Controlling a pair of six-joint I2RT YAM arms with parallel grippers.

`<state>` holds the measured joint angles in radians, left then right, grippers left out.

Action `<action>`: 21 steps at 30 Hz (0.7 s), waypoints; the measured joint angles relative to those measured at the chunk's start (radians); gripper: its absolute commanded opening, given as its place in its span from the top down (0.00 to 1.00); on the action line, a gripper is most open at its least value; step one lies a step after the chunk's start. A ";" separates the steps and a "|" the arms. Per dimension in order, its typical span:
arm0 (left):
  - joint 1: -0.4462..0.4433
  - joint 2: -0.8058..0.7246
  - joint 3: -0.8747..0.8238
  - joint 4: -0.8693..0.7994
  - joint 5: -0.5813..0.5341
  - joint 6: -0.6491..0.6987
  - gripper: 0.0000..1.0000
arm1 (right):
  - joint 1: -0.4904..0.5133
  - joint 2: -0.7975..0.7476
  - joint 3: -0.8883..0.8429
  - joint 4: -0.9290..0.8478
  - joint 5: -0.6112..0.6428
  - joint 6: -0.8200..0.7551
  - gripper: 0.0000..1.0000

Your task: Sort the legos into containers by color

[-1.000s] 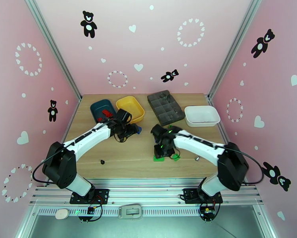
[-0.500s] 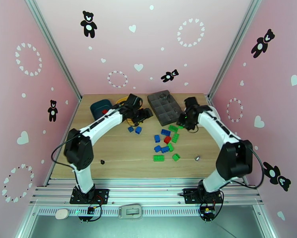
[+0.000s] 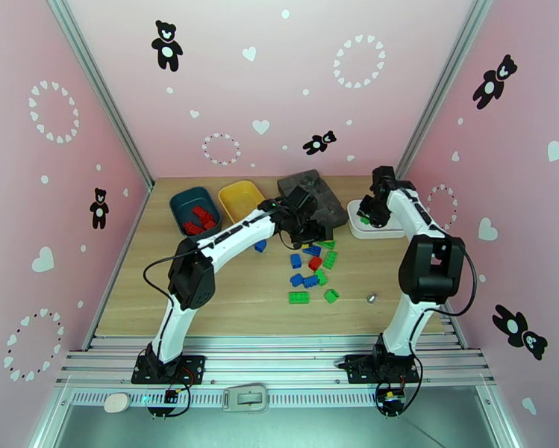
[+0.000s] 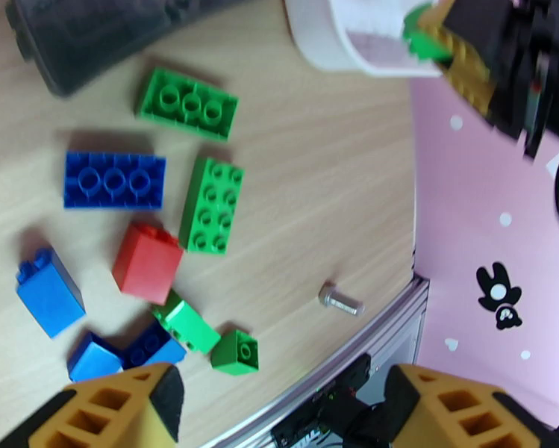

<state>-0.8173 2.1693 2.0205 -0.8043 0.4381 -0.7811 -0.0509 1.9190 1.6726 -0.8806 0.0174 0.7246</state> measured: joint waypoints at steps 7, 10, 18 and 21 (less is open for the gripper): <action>0.017 -0.010 -0.018 -0.004 -0.010 0.003 0.24 | -0.003 0.039 0.029 -0.003 0.016 -0.029 0.42; 0.022 -0.034 -0.057 -0.006 -0.043 0.002 0.24 | -0.003 0.032 0.026 -0.008 0.010 -0.049 0.40; 0.055 -0.174 -0.220 -0.026 -0.203 -0.035 0.20 | 0.052 -0.227 -0.219 0.007 -0.059 -0.091 0.32; 0.078 -0.237 -0.294 -0.026 -0.251 -0.058 0.20 | 0.128 -0.319 -0.305 0.003 -0.091 -0.097 0.33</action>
<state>-0.7395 1.9324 1.7267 -0.8299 0.1875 -0.8391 0.0772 1.5997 1.3674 -0.8780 -0.0738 0.6281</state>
